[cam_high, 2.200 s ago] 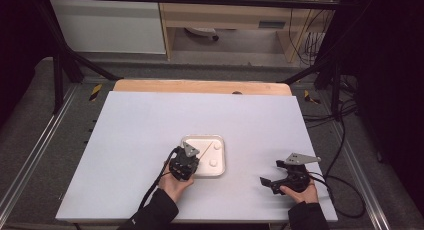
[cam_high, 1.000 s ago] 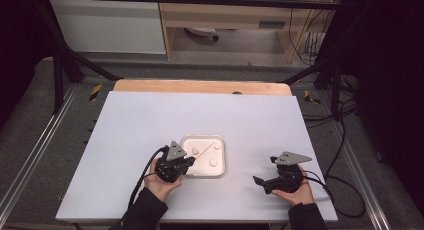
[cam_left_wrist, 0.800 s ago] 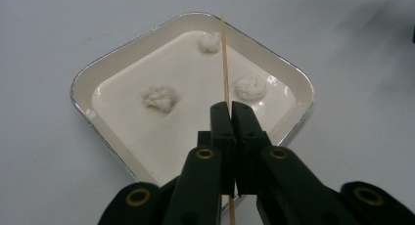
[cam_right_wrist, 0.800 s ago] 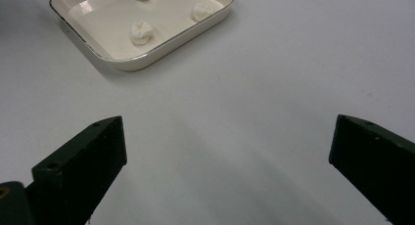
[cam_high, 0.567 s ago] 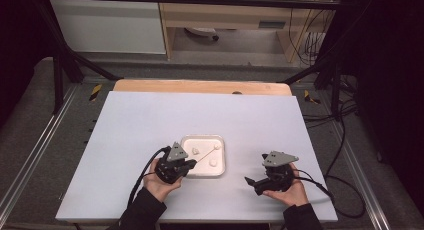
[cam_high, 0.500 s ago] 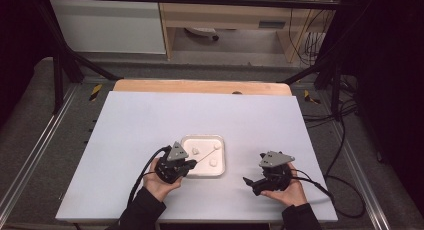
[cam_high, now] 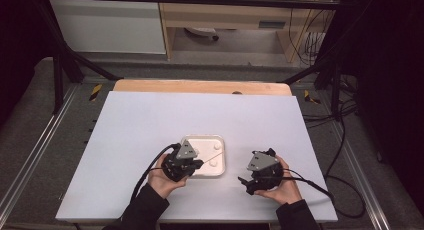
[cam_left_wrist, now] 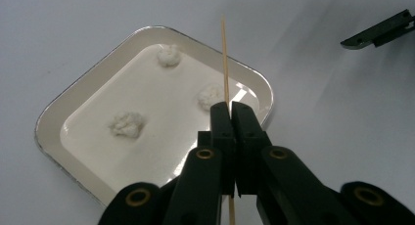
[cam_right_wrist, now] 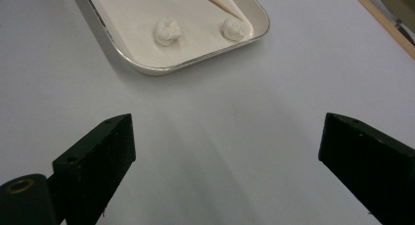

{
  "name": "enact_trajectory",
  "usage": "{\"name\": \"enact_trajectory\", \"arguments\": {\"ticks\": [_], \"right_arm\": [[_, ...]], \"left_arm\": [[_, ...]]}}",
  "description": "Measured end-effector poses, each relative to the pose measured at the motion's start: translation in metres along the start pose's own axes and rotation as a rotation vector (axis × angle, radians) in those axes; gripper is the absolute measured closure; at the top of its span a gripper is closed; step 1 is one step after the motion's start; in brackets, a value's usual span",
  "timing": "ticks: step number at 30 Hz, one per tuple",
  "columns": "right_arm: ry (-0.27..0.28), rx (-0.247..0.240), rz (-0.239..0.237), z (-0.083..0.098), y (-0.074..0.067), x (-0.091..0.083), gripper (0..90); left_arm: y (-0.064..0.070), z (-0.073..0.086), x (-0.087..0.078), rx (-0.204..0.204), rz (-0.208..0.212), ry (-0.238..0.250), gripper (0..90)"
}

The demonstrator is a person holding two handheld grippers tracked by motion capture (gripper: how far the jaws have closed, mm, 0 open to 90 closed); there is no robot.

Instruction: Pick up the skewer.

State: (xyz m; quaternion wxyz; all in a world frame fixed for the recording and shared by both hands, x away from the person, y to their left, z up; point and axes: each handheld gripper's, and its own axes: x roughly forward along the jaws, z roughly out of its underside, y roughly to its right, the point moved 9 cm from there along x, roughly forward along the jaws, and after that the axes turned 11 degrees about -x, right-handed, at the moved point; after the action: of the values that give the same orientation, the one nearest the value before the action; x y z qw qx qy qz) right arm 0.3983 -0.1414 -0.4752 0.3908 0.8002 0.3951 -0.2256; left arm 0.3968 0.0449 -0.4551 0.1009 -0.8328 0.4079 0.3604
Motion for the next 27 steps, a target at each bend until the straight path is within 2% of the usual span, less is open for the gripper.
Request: {"name": "enact_trajectory", "arguments": {"ticks": [2, 3, 5, 7, 8, 14, 18, 19, 20, 25, 27], "right_arm": [[-0.003, -0.011, -0.001, -0.001, -0.001, 0.0, 8.7], [-0.007, -0.042, 0.0, -0.002, -0.002, 0.0, 10.1], [-0.008, -0.05, 0.002, -0.003, -0.002, 0.0, 10.9], [-0.012, -0.074, 0.001, -0.004, -0.003, 0.0, 12.3], [-0.014, -0.103, 0.007, -0.005, -0.004, 0.001, 13.9], [-0.014, -0.164, 0.017, -0.007, -0.005, 0.001, 18.8], [-0.009, -0.232, 0.029, -0.006, -0.005, 0.0, 26.5], [-0.009, -0.232, 0.029, -0.006, -0.005, 0.0, 26.5], [-0.005, -0.266, 0.033, -0.006, -0.005, 0.0, 30.1], [0.012, -0.34, 0.046, -0.007, -0.006, -0.001, 39.7], [0.015, -0.355, 0.043, -0.007, -0.006, -0.001, 41.2]], "left_arm": [[0.004, -0.001, 0.002, 0.015, 0.008, -0.012, 88.9], [0.006, -0.002, 0.003, 0.024, 0.008, -0.017, 88.9], [0.01, -0.003, 0.006, 0.039, 0.014, -0.026, 88.9], [0.015, -0.006, 0.009, 0.056, 0.017, -0.033, 88.9], [0.017, -0.007, 0.01, 0.059, 0.022, -0.034, 88.9], [0.03, -0.011, 0.018, 0.096, 0.037, -0.061, 88.9], [0.036, -0.014, 0.023, 0.111, 0.044, -0.074, 88.9], [0.038, -0.015, 0.024, 0.116, 0.047, -0.078, 88.9], [0.04, -0.016, 0.026, 0.122, 0.05, -0.084, 88.9], [0.049, -0.018, 0.032, 0.148, 0.064, -0.098, 88.9], [0.05, -0.019, 0.033, 0.151, 0.067, -0.098, 88.9]]}}
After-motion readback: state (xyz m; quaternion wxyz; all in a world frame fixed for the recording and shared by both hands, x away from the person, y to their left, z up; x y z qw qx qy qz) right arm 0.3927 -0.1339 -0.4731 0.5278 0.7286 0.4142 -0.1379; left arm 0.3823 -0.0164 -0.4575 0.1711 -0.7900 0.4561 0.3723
